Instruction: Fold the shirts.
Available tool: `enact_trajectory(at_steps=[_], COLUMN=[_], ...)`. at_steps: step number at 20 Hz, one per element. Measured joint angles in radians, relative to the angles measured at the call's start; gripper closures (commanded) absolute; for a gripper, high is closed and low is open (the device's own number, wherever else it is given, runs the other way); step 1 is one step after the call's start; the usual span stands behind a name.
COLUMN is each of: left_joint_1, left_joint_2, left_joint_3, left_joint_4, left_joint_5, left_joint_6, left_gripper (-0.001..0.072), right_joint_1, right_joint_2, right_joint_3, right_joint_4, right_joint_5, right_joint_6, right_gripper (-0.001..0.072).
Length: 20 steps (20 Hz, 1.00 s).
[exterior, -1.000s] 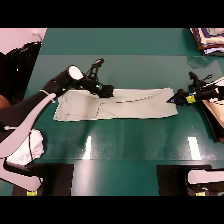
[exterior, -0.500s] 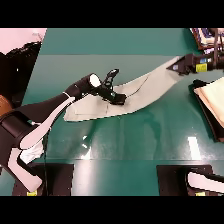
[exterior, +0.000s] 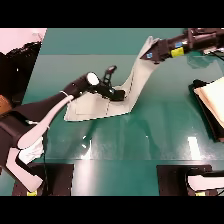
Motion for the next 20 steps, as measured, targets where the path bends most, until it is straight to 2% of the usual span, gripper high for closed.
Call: enact_trajectory(at_steps=[3,7,8,9,10,11,12,14,15,20], left_joint_1=[0.124,0.328,0.378,0.421,0.463,0.498,0.53,0.577,0.592,0.622], left_joint_2=[0.089,0.257,0.301,0.338,0.375,0.407,0.435,0.475,0.488,0.514], left_joint_3=[0.0,0.0,0.001,0.001,0.001,0.001,0.001,0.001,0.001,0.001], left_joint_4=[0.03,0.098,0.118,0.135,0.151,0.164,0.171,0.185,0.187,0.196], left_joint_5=[-0.049,-0.099,-0.104,-0.111,-0.116,-0.117,-0.121,-0.131,-0.137,-0.202], left_joint_6=[0.0,0.008,0.011,0.012,0.014,0.016,0.016,0.017,0.018,0.032], left_gripper=[0.0683,0.0683,0.0683,0.0683,0.0683,0.0683,0.0683,0.0683,0.0682,0.0683], right_joint_1=[0.084,0.251,0.303,0.352,0.404,0.449,0.49,0.542,0.554,0.471], right_joint_2=[-0.069,-0.155,-0.184,-0.214,-0.247,-0.278,-0.309,-0.346,-0.354,-0.288], right_joint_3=[0.085,0.116,0.116,0.122,0.131,0.14,0.146,0.149,0.146,0.052], right_joint_4=[0.009,0.026,0.035,0.046,0.06,0.063,0.067,0.072,0.068,-0.079], right_joint_5=[0.004,-0.087,-0.129,-0.171,-0.223,-0.273,-0.325,-0.393,-0.403,-0.306], right_joint_6=[0.0,-0.034,-0.051,-0.069,-0.089,-0.108,-0.126,-0.146,-0.153,-0.14], right_gripper=[0.0694,0.069,0.0653,0.0455,0.0297,0.0219,0.0225,0.0286,0.0286,0.0286])
